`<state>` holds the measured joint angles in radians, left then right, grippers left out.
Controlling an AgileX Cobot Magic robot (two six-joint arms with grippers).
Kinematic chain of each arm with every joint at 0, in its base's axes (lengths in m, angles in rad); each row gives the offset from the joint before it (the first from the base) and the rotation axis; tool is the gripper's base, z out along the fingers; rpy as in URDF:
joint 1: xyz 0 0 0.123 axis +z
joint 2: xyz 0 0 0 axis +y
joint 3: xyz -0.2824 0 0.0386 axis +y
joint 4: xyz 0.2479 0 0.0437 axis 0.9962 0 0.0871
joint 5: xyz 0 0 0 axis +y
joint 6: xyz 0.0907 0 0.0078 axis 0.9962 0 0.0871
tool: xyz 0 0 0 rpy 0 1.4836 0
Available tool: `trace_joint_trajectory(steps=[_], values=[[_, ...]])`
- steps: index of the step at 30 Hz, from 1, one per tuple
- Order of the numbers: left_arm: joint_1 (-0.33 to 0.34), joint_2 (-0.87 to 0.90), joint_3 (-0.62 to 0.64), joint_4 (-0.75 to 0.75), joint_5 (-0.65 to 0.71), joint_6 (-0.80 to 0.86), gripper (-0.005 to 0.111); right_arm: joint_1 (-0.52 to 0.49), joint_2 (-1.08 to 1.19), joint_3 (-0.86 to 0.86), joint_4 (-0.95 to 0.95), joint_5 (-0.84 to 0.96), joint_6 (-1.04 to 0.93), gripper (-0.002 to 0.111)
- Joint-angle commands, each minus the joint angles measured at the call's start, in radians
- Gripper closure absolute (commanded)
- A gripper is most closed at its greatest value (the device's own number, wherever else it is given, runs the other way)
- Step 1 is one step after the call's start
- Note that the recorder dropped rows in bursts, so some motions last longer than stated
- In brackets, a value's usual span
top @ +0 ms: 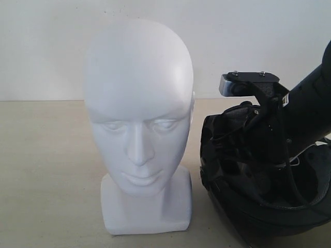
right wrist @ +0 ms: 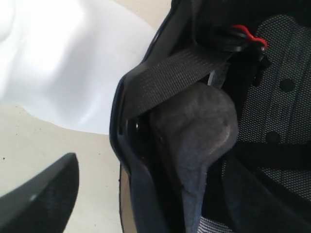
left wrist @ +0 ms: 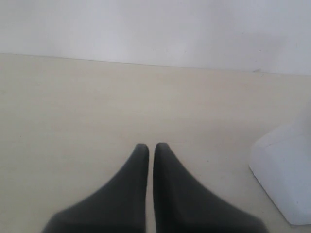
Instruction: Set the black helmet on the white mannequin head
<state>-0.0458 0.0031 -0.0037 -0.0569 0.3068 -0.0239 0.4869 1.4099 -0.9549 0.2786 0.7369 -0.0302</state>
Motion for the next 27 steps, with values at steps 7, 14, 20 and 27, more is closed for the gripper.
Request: trace_joint_trajectory(steps=[7, 14, 20, 27], values=[[0.003, -0.003, 0.004, 0.001, 0.001, 0.005, 0.102, 0.001, -0.001, 0.056, 0.008, -0.041, 0.018, 0.031], [0.003, -0.003, 0.004, 0.001, 0.001, 0.005, 0.102, 0.001, -0.001, 0.080, 0.068, -0.083, -0.001, 0.031], [0.003, -0.003, 0.004, 0.001, 0.001, 0.005, 0.102, 0.001, -0.001, 0.080, 0.089, -0.119, -0.013, 0.031], [0.003, -0.003, 0.004, 0.001, 0.001, 0.005, 0.102, 0.088, 0.037, 0.082, 0.089, -0.198, -0.022, 0.031]])
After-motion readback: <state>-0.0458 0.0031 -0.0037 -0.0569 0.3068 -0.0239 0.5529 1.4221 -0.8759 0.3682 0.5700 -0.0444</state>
